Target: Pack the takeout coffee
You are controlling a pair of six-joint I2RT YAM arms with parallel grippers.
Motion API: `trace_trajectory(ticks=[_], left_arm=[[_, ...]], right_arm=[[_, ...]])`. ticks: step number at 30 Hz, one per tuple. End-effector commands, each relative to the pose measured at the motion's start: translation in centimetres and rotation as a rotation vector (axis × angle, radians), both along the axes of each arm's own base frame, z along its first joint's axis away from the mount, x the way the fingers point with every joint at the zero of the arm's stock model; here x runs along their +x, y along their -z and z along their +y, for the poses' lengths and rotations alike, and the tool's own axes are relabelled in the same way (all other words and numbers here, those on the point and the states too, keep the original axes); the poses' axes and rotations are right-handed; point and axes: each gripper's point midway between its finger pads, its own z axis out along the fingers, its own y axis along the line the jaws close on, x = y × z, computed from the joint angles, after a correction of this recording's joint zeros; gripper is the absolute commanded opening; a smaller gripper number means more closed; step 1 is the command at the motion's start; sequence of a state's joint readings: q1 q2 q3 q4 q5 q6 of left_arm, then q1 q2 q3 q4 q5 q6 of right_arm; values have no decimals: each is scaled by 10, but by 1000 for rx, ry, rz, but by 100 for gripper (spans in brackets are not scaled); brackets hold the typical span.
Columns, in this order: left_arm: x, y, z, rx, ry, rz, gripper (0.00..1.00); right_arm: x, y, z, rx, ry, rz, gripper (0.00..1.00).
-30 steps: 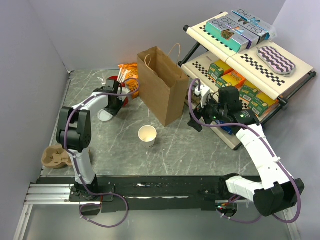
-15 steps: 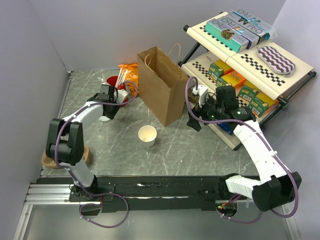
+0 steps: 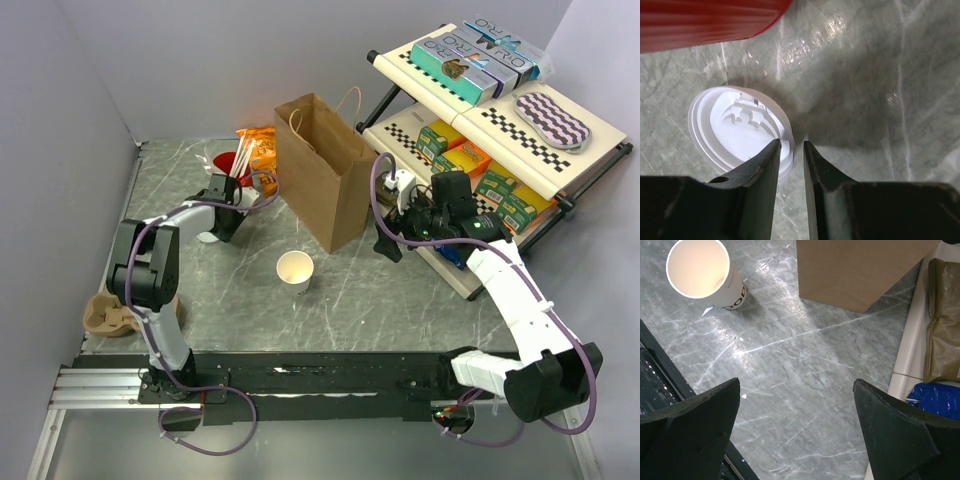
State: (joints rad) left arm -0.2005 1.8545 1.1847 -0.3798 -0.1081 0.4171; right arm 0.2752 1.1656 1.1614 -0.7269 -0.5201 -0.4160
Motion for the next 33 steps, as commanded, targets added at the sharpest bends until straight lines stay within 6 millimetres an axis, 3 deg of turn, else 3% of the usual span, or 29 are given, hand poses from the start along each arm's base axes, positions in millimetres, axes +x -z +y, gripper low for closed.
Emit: trace_trajectory(ticks=[1, 7, 10, 15, 17, 21, 22, 24, 25, 27, 28, 31, 32, 33], left_arm=[[18, -7, 2, 15, -4, -52, 30], [17, -9, 0, 3, -13, -53, 22], [12, -20, -5, -39, -17, -64, 16], [-15, -39, -15, -135, -40, -34, 4], [-34, -56, -20, -187, -42, -28, 2], [-77, -93, -58, -406, 31, 14, 1], [-88, -113, -65, -454, 71, -16, 1], [-108, -135, -84, -546, 190, -23, 1], [-128, -162, -106, -667, 321, -43, 2], [-146, -188, -122, -760, 460, -88, 2], [-155, -212, -136, -845, 558, -152, 1], [-167, -240, -155, -1001, 657, -203, 1], [-183, -249, -164, -1083, 759, -176, 1], [-190, -253, -170, -1153, 736, -117, 1]], right_arm=[[1, -21, 4, 24, -10, -65, 100], [2, -21, 4, 25, -8, -64, 100], [3, -20, 4, 26, -6, -62, 100], [2, -19, 3, 20, -10, -65, 100], [1, -17, 2, 18, -9, -61, 100], [0, -18, 4, 26, -20, -56, 100], [0, -19, 6, 29, -25, -50, 100], [-3, -21, 10, 45, -53, -45, 100], [-4, -22, 13, 54, -63, -37, 100], [-10, -25, 22, 91, -96, -12, 100], [-10, -29, 27, 109, -109, -6, 100], [-18, -41, 46, 203, -158, 38, 100], [-18, -45, 52, 231, -171, 39, 100], [-24, -48, 58, 271, -190, 71, 100]])
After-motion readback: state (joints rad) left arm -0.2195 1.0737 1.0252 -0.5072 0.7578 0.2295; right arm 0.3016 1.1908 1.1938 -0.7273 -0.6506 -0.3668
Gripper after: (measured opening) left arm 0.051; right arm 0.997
